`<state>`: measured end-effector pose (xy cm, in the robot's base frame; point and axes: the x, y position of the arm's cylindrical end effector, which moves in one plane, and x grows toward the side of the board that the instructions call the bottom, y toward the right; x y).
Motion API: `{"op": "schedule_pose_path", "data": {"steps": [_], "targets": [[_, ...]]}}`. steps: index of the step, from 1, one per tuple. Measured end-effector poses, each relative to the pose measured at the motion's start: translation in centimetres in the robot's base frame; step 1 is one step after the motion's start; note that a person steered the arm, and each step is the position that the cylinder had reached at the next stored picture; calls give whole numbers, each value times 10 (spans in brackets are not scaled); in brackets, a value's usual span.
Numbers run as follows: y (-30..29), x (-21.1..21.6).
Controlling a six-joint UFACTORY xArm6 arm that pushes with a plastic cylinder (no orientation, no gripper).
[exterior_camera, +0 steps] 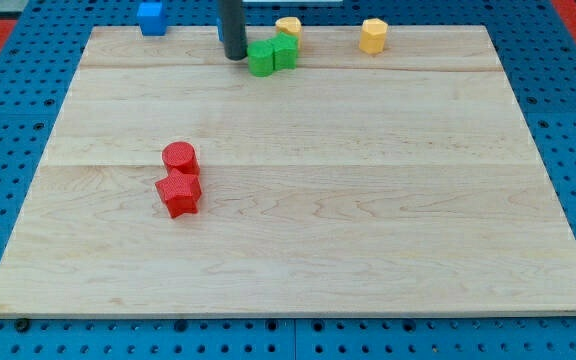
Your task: Move your arm towards the blue triangle
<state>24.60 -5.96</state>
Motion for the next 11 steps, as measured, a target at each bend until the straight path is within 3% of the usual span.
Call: {"op": "schedule_pose_path", "data": {"steps": [2, 4, 6, 8, 10, 11], "targets": [[58, -10], [59, 11], [-30, 11], [19, 5], [3, -4], [15, -33]]}}
